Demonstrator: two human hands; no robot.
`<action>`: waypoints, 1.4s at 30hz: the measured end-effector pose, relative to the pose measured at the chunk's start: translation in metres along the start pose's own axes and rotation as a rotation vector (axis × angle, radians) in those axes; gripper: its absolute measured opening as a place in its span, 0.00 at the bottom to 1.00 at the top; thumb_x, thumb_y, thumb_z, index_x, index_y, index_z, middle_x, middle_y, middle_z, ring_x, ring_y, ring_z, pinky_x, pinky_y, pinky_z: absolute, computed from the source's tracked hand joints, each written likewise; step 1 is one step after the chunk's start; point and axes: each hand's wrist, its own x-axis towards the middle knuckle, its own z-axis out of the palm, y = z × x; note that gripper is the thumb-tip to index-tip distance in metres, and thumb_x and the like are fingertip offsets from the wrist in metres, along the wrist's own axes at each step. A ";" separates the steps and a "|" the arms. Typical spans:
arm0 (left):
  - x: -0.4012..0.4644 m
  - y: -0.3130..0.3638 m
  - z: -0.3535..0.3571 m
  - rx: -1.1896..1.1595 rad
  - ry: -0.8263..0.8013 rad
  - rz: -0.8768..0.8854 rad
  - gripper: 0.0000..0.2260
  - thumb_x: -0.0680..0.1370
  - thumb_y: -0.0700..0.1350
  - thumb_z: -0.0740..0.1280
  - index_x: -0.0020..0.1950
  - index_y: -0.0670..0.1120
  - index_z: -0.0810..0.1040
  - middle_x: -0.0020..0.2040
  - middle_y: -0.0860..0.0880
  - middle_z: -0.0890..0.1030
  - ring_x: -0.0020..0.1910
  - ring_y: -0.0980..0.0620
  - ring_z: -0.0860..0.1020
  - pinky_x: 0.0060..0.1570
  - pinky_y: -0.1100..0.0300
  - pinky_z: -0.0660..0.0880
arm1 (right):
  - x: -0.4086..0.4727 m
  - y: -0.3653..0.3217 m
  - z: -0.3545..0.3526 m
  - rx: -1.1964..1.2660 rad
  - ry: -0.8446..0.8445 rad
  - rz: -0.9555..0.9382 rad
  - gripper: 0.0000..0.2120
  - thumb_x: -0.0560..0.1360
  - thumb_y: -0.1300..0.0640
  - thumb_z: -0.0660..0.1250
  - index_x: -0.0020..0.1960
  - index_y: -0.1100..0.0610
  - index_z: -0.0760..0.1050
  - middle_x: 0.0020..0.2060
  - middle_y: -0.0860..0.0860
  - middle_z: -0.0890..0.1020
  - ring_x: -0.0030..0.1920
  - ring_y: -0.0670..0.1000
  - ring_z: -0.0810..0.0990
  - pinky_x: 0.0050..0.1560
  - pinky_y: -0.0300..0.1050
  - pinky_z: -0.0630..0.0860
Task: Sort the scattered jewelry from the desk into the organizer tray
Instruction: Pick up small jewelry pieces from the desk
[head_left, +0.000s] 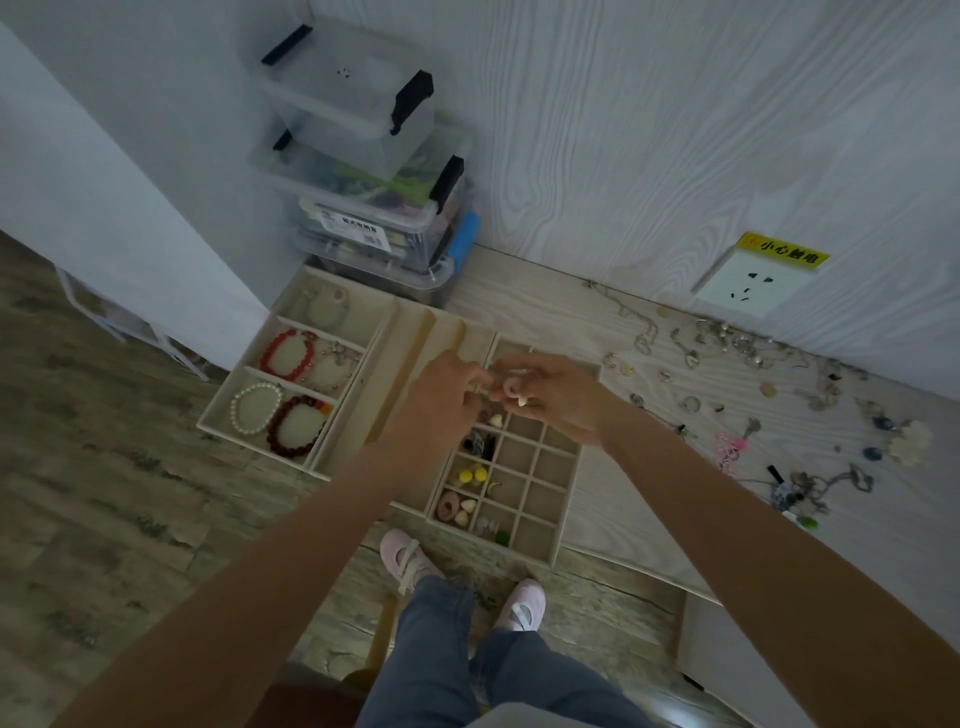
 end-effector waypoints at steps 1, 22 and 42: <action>0.001 0.000 0.000 -0.084 0.018 -0.018 0.11 0.79 0.39 0.60 0.60 0.45 0.77 0.58 0.45 0.75 0.55 0.50 0.75 0.50 0.68 0.67 | -0.002 0.000 -0.001 0.035 -0.003 -0.003 0.17 0.76 0.72 0.60 0.65 0.66 0.69 0.53 0.61 0.78 0.49 0.52 0.80 0.54 0.42 0.77; -0.001 0.000 -0.003 -0.746 0.032 -0.130 0.04 0.74 0.36 0.69 0.46 0.43 0.81 0.32 0.55 0.82 0.35 0.59 0.81 0.42 0.64 0.79 | -0.008 0.000 -0.003 -0.156 0.055 -0.057 0.09 0.72 0.67 0.70 0.52 0.69 0.77 0.46 0.63 0.83 0.39 0.53 0.83 0.42 0.41 0.82; 0.002 -0.006 -0.002 -0.700 0.015 -0.317 0.04 0.70 0.33 0.73 0.41 0.39 0.79 0.42 0.38 0.82 0.37 0.48 0.83 0.42 0.52 0.82 | 0.009 0.005 -0.001 -0.467 0.201 -0.261 0.08 0.67 0.72 0.72 0.46 0.66 0.80 0.31 0.51 0.78 0.36 0.49 0.78 0.47 0.45 0.79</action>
